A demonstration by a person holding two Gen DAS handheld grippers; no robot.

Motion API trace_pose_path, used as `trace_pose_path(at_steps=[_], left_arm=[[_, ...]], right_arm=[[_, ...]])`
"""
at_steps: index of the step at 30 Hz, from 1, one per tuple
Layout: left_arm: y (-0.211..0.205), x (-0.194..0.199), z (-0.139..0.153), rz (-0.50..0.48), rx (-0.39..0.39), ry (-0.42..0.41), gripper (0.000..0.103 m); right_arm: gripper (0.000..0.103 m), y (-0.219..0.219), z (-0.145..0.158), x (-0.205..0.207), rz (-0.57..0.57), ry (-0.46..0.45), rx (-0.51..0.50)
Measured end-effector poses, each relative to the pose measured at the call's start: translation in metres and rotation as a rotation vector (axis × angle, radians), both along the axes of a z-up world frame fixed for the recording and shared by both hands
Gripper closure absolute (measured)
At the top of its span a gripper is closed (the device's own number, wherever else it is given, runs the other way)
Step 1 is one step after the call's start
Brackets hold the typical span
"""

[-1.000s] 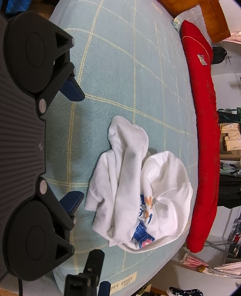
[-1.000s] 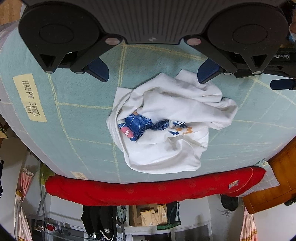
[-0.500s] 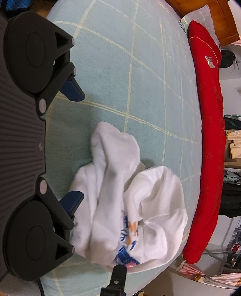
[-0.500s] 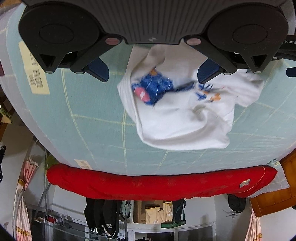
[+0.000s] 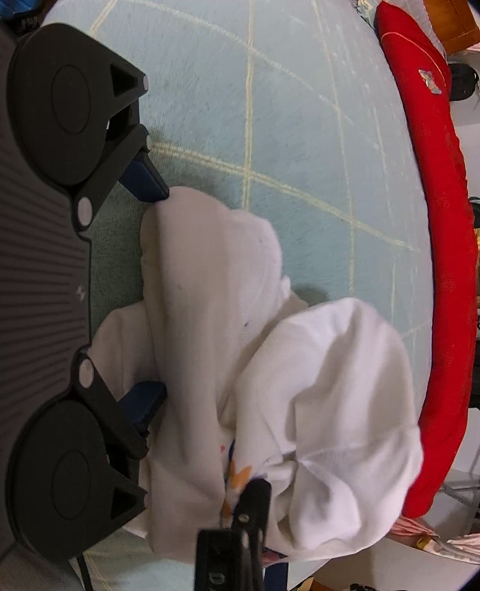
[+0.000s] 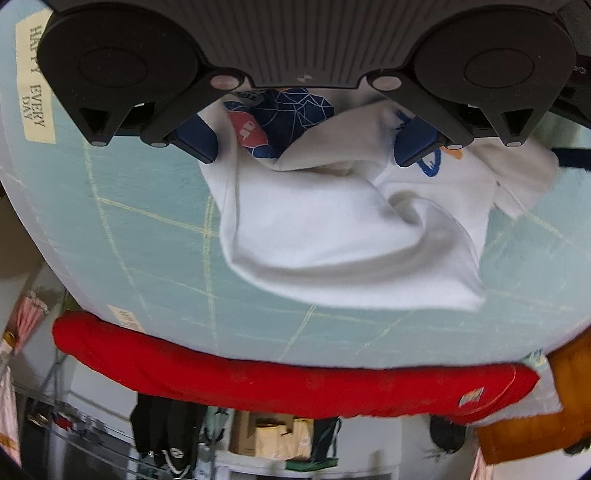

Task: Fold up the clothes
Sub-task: 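Reach the right gripper into the crumpled white T-shirt and grasp a fold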

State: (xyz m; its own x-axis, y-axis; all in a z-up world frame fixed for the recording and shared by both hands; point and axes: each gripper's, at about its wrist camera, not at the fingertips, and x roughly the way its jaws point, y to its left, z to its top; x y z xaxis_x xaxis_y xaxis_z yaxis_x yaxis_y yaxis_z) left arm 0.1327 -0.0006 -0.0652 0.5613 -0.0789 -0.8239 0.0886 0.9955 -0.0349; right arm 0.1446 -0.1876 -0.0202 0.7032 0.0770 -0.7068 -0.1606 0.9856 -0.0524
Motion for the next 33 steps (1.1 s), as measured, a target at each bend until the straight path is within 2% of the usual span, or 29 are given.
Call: trace_pose_path(at_steps=[4, 7, 10, 12, 15, 19, 23, 27, 33], left_arm=[[0.013, -0.003, -0.007, -0.023, -0.07, -0.028, 0.0], [0.025, -0.012, -0.013, -0.065, -0.128, -0.08, 0.0], [0.028, -0.018, -0.014, -0.116, -0.122, -0.108, 0.0], [0.028, -0.02, -0.011, -0.131, -0.116, -0.103, 0.0], [0.029, -0.022, -0.003, -0.156, -0.097, -0.101, 0.001], [0.031, -0.029, 0.012, -0.179, -0.037, -0.156, 0.001], [0.032, -0.026, 0.02, -0.222, -0.026, -0.162, 0.001], [0.028, -0.023, 0.026, -0.264, -0.026, -0.148, 0.001], [0.028, -0.021, 0.027, -0.29, -0.004, -0.137, 0.001]], right_arm=[[0.0, -0.006, -0.015, -0.001, 0.026, -0.015, 0.032], [0.0, -0.022, -0.024, 0.001, 0.055, -0.004, 0.108], [0.0, -0.035, -0.027, 0.003, 0.071, 0.025, 0.166], [0.0, -0.037, -0.024, 0.005, 0.08, 0.043, 0.169], [0.0, -0.034, -0.012, 0.002, 0.103, 0.022, 0.105], [0.0, -0.026, 0.019, -0.011, 0.157, -0.085, -0.022], [0.0, -0.009, 0.047, -0.01, 0.258, -0.166, -0.15], [0.0, 0.018, 0.057, 0.0, 0.397, -0.185, -0.279], [0.0, 0.05, 0.053, 0.008, 0.557, -0.173, -0.425]])
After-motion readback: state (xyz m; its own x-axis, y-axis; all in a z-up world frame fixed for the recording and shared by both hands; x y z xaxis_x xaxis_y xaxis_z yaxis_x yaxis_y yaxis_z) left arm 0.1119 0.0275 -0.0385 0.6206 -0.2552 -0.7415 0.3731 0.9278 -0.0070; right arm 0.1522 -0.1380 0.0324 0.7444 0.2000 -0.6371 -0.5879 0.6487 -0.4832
